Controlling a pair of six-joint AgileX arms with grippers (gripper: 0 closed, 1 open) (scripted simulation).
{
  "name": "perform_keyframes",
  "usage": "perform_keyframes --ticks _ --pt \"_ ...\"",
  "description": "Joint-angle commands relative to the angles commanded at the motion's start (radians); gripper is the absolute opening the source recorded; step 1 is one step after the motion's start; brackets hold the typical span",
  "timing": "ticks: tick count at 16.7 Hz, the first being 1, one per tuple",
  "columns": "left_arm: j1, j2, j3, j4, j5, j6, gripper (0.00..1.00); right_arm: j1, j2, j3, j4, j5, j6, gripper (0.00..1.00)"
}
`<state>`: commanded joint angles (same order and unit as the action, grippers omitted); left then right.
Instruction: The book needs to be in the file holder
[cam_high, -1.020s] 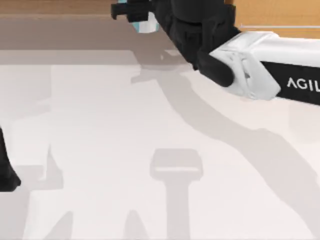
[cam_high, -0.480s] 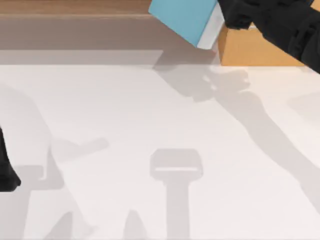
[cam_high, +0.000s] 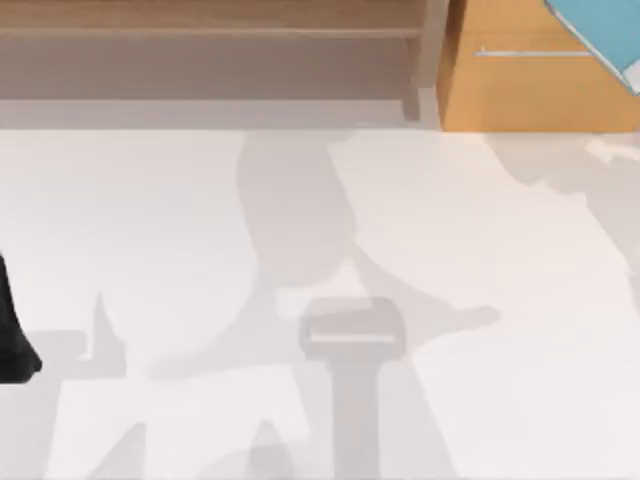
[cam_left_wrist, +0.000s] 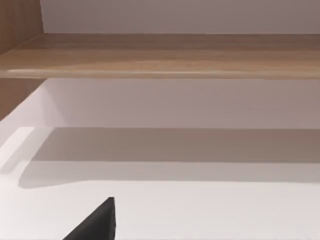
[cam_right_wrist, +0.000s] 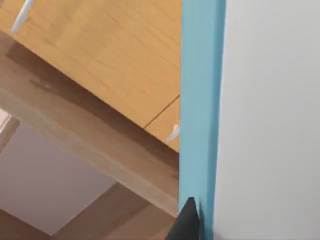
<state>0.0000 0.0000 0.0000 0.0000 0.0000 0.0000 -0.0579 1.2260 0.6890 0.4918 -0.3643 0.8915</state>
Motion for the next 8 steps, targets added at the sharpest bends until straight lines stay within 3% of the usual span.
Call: perform_keyframes --ticks 4,8 --pt "0.0 0.0 0.0 0.0 0.0 0.0 1.0 -0.257 0.075 -0.057 0.037 -0.039 0.172 0.0" --pt "0.0 0.0 0.0 0.0 0.0 0.0 1.0 -0.42 0.239 -0.045 0.077 -0.063 0.326 0.0"
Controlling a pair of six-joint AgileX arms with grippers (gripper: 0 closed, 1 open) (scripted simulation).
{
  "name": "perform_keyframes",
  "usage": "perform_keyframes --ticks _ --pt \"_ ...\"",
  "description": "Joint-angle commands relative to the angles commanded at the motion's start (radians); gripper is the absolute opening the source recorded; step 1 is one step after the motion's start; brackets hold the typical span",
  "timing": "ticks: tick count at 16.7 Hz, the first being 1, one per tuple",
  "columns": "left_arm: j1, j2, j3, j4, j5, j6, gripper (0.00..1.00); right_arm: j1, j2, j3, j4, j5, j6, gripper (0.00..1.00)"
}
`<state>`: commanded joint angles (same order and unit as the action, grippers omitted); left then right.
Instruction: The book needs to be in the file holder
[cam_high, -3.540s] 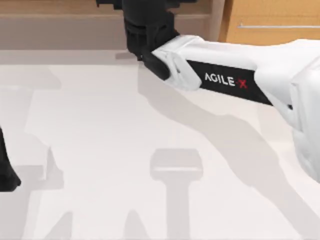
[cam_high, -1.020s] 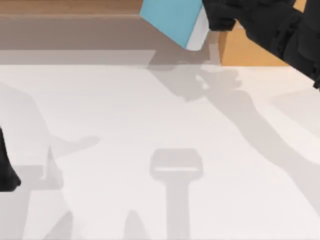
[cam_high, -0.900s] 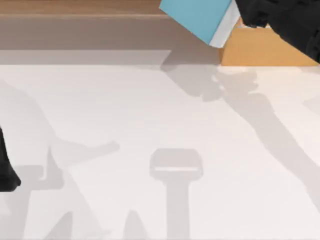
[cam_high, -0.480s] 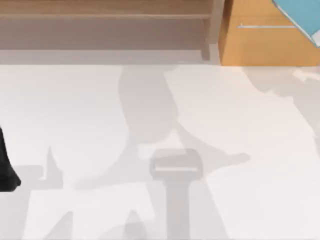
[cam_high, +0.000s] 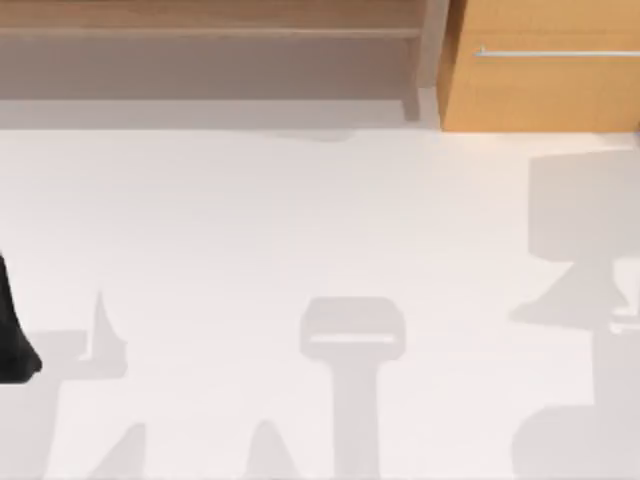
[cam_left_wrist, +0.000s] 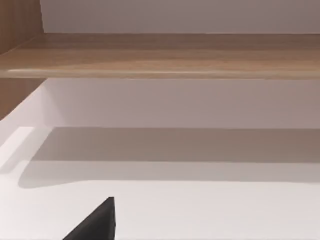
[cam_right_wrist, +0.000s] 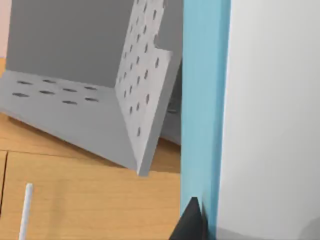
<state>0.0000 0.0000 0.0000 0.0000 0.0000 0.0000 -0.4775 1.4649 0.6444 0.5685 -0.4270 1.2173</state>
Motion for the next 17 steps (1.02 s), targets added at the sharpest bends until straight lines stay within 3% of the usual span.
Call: perform_keyframes --ticks 8,17 --pt "0.0 0.0 0.0 0.0 0.0 0.0 1.0 -0.058 0.352 0.205 0.107 -0.032 0.208 0.0" --pt "0.0 0.0 0.0 0.0 0.0 0.0 1.0 -0.049 0.414 0.25 0.126 -0.037 0.234 0.0"
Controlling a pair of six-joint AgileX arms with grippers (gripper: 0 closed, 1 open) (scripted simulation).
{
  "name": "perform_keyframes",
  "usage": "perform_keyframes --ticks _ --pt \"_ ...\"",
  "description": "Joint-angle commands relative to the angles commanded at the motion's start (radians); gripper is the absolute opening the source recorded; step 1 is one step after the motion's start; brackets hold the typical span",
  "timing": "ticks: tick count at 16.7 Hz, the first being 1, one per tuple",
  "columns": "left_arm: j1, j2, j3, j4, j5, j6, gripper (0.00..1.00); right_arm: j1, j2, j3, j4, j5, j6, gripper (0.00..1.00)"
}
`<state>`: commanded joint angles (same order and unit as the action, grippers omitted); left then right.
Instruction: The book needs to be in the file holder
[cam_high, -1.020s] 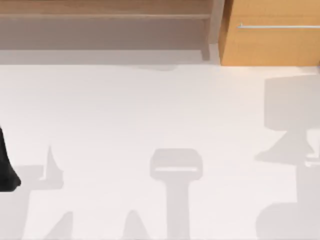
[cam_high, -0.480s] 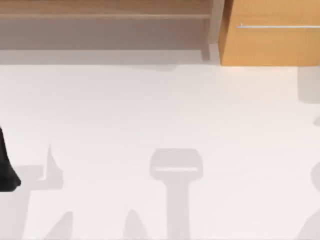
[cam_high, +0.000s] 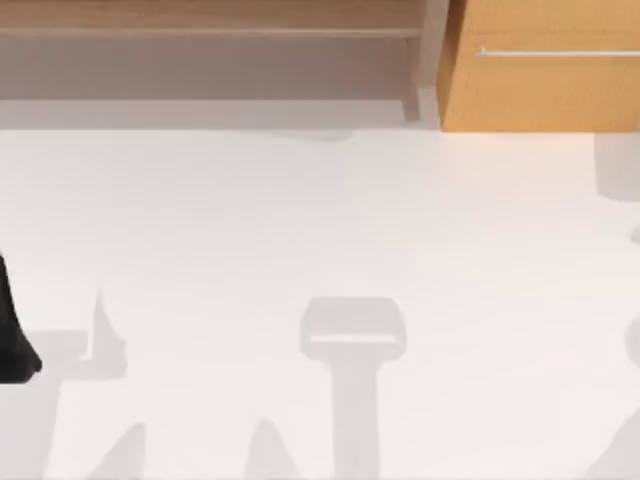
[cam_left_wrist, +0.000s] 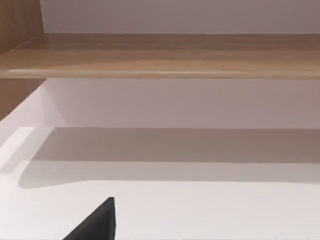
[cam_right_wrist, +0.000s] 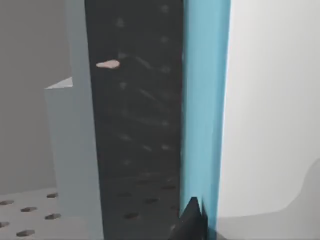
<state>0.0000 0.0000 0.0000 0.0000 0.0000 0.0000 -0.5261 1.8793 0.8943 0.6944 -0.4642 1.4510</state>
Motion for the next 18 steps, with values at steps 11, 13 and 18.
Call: perform_keyframes --ticks 11,13,18 --pt "0.0 0.0 0.0 0.0 0.0 0.0 1.0 0.04 0.095 0.116 -0.014 0.036 0.011 0.0" --pt "0.0 0.0 0.0 0.0 0.0 0.0 1.0 0.04 0.095 0.116 -0.014 0.036 0.011 0.0" --pt "0.0 0.0 0.0 0.0 0.0 0.0 1.0 0.04 0.095 0.116 -0.014 0.036 0.011 0.3"
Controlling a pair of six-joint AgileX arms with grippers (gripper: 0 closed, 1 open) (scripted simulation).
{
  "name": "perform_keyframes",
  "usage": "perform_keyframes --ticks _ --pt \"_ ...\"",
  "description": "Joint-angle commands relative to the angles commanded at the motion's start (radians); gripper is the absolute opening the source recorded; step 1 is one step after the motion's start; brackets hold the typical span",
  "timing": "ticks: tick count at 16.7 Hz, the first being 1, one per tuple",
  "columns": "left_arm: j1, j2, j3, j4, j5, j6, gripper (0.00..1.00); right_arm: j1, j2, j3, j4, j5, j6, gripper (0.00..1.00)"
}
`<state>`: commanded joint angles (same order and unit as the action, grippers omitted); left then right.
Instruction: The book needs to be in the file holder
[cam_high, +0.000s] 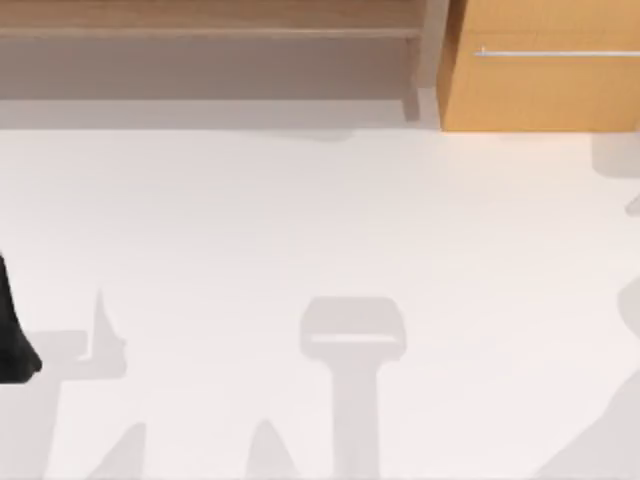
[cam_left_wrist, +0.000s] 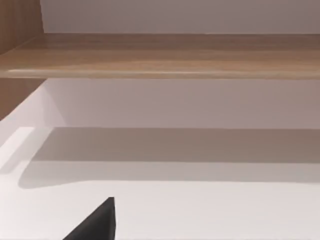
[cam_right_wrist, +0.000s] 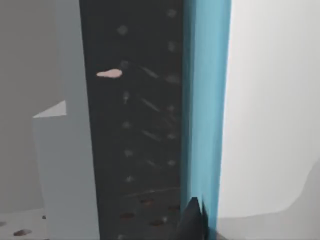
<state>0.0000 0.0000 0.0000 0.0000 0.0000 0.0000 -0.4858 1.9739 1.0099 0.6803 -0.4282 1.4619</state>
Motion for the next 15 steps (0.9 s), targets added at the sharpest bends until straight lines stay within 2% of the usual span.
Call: perform_keyframes --ticks 9,15 --pt "0.0 0.0 0.0 0.0 0.0 0.0 1.0 0.0 0.0 0.0 0.0 0.0 0.0 0.98" --pt "0.0 0.0 0.0 0.0 0.0 0.0 1.0 0.0 0.0 0.0 0.0 0.0 0.0 1.0"
